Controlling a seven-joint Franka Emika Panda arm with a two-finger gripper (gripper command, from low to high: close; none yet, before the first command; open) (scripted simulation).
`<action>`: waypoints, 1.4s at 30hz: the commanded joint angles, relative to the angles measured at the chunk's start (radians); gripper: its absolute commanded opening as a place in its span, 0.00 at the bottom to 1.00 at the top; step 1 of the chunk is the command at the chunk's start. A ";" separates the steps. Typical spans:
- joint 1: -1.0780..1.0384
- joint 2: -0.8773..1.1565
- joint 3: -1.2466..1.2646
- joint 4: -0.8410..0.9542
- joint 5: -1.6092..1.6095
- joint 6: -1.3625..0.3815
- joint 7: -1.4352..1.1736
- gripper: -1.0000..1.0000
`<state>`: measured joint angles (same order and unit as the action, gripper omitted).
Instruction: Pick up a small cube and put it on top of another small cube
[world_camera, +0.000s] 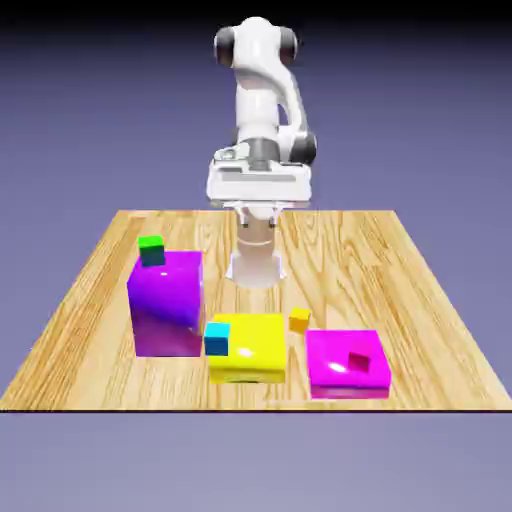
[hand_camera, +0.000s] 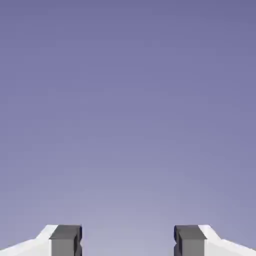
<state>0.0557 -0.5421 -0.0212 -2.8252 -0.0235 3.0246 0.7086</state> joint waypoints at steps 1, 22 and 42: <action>0.036 0.023 -0.018 -0.013 -0.020 -0.010 -0.027 0.50; 0.624 0.511 -0.294 -0.203 -0.329 -0.086 -0.467 0.50; 0.629 0.423 -0.304 -0.216 -0.337 -0.161 -0.467 0.00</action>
<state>0.6847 -0.1190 -0.3253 -3.0408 -0.3609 2.8633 0.2424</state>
